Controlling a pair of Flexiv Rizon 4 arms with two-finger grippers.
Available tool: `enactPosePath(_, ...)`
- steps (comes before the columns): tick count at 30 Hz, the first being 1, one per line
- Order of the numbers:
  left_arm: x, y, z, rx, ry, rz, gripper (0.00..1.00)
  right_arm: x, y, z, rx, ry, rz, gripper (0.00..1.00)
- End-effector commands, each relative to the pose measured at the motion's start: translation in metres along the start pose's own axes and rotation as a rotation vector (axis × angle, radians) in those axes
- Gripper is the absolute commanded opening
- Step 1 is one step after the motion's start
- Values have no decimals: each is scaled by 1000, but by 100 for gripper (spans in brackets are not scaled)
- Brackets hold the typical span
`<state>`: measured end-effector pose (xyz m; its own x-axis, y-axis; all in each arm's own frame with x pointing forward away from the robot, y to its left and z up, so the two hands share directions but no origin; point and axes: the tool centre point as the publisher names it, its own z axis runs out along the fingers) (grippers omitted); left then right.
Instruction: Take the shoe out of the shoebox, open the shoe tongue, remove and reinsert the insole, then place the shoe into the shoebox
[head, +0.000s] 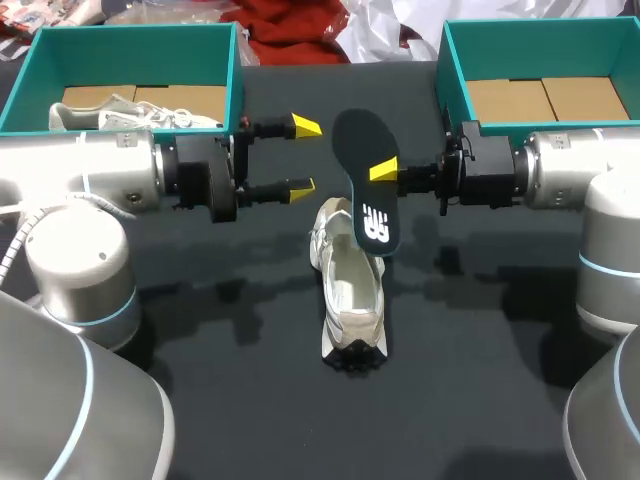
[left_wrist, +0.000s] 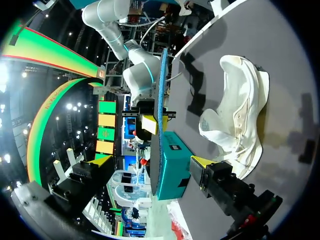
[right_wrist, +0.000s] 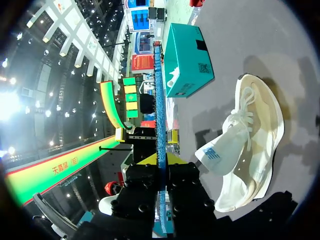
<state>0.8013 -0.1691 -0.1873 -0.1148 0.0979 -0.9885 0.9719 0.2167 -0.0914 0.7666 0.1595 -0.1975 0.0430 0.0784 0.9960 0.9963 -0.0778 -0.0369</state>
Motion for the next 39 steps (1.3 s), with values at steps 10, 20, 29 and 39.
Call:
enactPosePath(10, 1, -6, 23, 27, -15, 24, 72, -2, -1, 6, -1, 26, 14, 0)
enactPosePath(20, 3, -6, 42, 31, -19, 3, 53, -2, -1, 6, -1, 26, 14, 0)
enactPosePath(29, 5, -4, 58, 15, -10, 18, 44, -2, -1, 6, -1, 26, 14, 0)
enactPosePath(39, 10, -5, 67, 30, -14, 29, 30, -2, -1, 6, -1, 26, 14, 0)
